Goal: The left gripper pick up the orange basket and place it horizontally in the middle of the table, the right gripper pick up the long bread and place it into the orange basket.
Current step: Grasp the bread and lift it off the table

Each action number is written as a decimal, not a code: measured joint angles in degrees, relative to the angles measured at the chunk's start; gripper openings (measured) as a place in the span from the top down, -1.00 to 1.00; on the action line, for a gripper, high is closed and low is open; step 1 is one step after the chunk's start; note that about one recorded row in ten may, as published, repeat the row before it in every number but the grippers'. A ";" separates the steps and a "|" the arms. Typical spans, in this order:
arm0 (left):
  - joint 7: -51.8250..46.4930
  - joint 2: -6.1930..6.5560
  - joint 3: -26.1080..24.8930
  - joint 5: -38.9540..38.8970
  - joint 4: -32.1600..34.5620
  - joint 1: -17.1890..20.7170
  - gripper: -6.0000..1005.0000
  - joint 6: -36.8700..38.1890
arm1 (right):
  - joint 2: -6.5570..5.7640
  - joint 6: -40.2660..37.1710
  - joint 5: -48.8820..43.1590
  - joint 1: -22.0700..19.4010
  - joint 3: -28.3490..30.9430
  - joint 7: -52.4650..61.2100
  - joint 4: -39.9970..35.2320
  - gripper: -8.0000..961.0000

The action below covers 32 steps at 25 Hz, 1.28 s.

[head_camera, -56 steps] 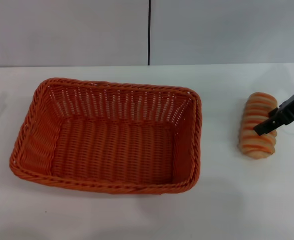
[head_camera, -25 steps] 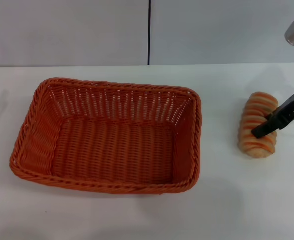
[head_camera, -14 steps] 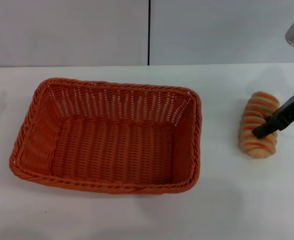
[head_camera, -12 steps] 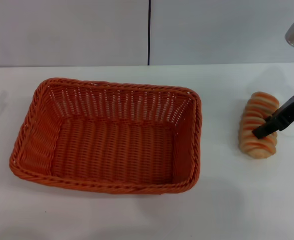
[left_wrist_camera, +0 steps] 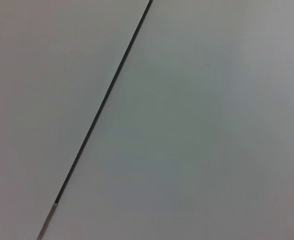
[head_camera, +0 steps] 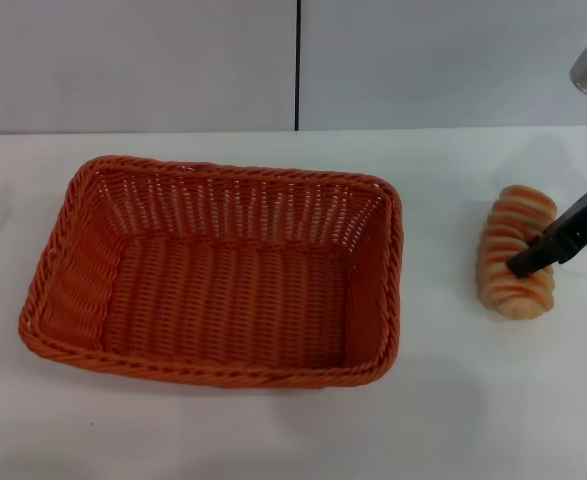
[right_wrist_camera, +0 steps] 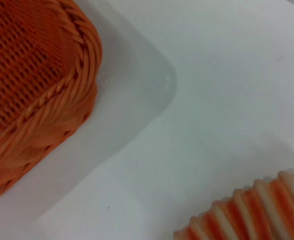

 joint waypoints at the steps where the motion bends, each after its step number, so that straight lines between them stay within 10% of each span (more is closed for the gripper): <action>1: 0.00 0.00 0.00 0.00 0.00 0.00 -0.26 0.00 | 0.00 0.00 0.00 0.00 0.00 0.00 0.00 0.26; 32: -0.09 0.18 -0.06 -0.19 0.00 -0.06 -0.27 0.77 | 0.00 -0.63 0.19 -0.26 0.91 0.30 -1.09 0.65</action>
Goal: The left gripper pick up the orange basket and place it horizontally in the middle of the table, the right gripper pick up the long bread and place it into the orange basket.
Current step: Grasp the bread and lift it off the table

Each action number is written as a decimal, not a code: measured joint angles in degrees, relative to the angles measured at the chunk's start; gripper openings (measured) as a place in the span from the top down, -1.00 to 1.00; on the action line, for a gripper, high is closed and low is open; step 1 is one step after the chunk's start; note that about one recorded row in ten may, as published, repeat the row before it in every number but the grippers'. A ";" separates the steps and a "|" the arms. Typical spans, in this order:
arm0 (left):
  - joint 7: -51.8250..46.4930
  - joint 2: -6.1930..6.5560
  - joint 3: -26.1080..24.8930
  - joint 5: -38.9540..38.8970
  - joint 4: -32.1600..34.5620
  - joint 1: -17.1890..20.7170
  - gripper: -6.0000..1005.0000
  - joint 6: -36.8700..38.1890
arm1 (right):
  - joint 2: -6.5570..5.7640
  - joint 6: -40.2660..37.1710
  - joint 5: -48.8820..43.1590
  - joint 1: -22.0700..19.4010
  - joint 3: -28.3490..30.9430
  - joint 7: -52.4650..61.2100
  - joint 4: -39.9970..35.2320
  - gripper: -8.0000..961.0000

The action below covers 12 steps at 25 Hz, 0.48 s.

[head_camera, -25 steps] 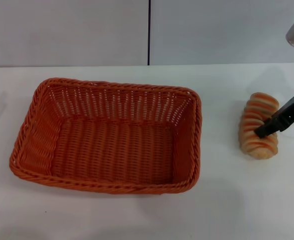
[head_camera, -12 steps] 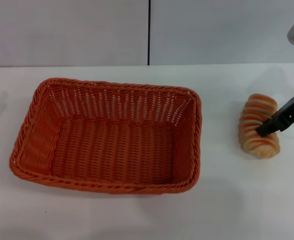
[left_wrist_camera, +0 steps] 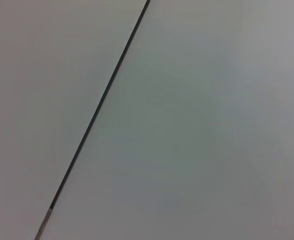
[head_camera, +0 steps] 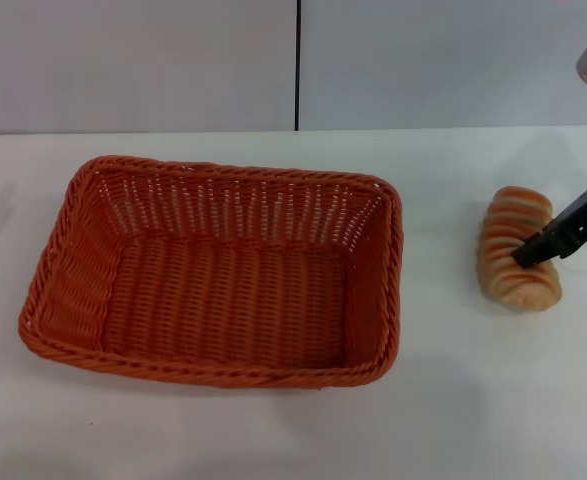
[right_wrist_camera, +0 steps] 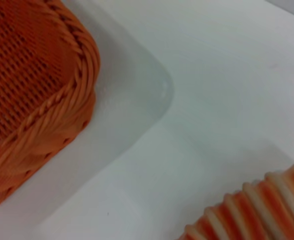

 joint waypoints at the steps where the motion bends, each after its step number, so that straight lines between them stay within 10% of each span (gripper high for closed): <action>1: 0.00 0.00 0.00 0.00 0.00 0.02 -0.26 0.00 | 0.00 0.03 0.02 0.00 0.06 0.02 -0.03 0.65; 12: 0.00 0.00 0.00 -0.03 0.00 0.23 -0.26 0.10 | 1.34 0.01 13.82 -6.07 4.92 -0.20 -13.21 0.69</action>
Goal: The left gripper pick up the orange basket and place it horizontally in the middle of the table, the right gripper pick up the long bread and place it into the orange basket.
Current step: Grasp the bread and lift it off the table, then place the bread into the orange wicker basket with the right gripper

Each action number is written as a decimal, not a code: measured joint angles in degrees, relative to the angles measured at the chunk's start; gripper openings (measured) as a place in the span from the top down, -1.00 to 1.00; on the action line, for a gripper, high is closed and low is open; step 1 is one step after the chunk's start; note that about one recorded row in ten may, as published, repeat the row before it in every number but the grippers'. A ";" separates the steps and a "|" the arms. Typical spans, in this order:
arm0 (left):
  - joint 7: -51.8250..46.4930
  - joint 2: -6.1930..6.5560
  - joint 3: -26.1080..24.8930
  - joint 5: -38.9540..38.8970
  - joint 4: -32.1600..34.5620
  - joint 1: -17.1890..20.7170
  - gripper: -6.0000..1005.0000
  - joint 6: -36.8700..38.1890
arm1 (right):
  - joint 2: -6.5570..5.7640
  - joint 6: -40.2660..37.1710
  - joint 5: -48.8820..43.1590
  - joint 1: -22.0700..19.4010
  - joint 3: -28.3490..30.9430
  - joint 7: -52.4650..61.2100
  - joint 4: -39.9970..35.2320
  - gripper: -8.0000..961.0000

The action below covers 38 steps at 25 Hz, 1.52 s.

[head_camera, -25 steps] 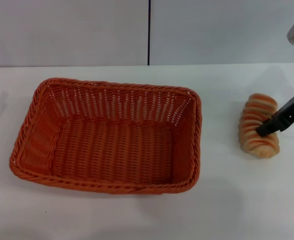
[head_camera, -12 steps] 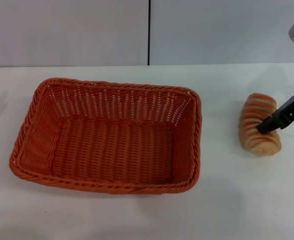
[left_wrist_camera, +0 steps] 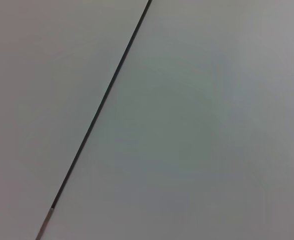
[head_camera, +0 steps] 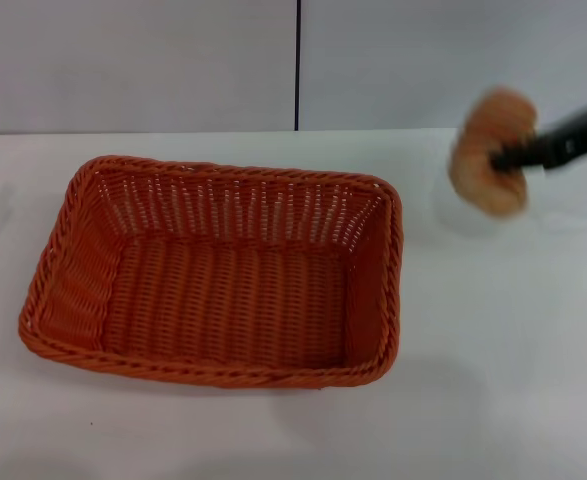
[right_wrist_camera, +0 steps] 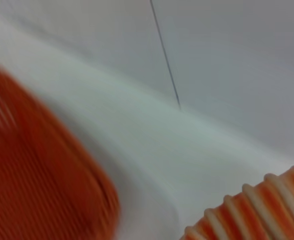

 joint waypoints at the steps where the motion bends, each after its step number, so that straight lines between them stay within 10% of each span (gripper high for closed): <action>1: 0.00 0.00 0.00 -0.05 0.00 0.00 -0.26 0.18 | 0.35 0.37 8.30 -2.55 0.09 -0.91 -4.06 0.70; 13: -0.09 0.06 0.10 -0.72 0.00 -0.26 -0.26 0.52 | 1.86 -1.75 40.42 -3.95 -7.47 -15.93 -1.70 0.72; 24: -0.08 0.09 0.35 -0.76 0.00 -0.28 -0.26 0.51 | 2.89 -2.13 41.01 5.23 -19.67 -19.85 12.63 0.55; 38: 0.18 -0.12 0.38 -0.75 0.00 -0.06 -0.26 1.06 | 3.11 -4.44 41.39 -0.55 -14.85 -23.17 10.27 -0.09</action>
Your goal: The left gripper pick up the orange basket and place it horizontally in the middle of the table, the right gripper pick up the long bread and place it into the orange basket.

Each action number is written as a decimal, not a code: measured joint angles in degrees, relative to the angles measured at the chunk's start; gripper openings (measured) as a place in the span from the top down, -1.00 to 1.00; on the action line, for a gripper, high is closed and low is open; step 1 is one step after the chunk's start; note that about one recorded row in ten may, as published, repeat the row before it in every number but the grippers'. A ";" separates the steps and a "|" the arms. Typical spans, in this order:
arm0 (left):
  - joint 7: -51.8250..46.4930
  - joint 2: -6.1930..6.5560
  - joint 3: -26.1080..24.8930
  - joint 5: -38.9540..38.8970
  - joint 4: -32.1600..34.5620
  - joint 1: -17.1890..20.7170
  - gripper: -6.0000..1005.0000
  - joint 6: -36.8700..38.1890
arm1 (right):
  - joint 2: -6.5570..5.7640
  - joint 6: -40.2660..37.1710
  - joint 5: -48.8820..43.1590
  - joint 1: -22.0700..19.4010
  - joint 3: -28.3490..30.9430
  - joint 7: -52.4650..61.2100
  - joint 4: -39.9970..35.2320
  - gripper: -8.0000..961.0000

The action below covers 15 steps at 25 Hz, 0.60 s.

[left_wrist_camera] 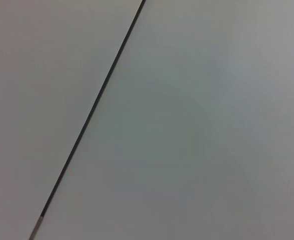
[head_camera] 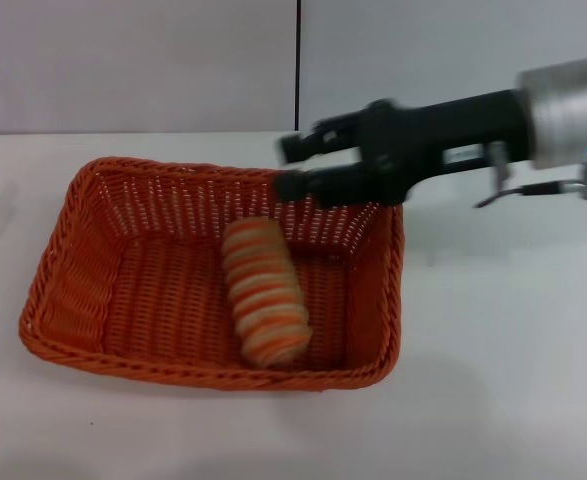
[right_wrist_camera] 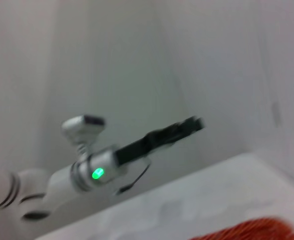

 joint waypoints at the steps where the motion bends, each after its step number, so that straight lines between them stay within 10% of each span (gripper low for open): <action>1: 0.10 -0.06 -0.26 0.00 0.00 0.03 -0.26 0.30 | 0.19 -0.03 0.06 -1.41 2.01 -1.56 -0.41 -0.11; 15: 9.83 -0.30 -4.13 -7.13 -6.86 2.15 -0.27 2.76 | 0.43 1.32 20.98 -21.40 40.56 -49.83 23.28 -0.14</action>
